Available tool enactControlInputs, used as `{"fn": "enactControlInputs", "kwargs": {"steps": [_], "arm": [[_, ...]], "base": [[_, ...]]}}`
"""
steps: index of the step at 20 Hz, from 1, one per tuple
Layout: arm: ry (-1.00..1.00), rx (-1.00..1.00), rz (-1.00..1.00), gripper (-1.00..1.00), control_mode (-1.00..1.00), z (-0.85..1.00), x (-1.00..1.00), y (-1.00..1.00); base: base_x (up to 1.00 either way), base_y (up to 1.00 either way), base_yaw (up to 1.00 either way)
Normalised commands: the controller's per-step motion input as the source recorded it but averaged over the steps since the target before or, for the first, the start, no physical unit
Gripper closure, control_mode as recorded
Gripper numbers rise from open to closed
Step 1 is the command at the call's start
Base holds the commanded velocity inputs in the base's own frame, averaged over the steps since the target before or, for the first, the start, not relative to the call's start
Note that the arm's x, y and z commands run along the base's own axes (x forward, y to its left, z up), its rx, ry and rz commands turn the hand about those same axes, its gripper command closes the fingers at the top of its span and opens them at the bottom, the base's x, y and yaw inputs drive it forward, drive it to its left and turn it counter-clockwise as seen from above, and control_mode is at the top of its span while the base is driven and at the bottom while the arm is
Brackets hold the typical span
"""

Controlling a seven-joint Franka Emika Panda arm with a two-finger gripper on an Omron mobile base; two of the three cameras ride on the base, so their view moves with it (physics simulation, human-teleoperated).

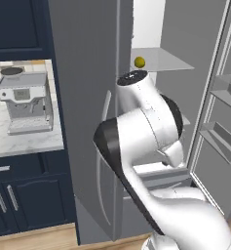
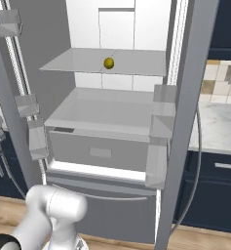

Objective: Retrieve a lemon from the fridge and place it on the cutting board with the fish.

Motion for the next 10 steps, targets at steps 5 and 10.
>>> {"fn": "enactControlInputs", "kwargs": {"steps": [5, 10], "arm": [[0.13, 0.69, 0.0, -1.0, -1.0, -0.25, 0.76, -0.92], [0.02, 0.44, 0.2, -1.0, -1.0, -0.02, 0.98, -0.07]], "base": [[0.0, 0.0, 0.0], [0.0, 0.0, 0.0]]}}
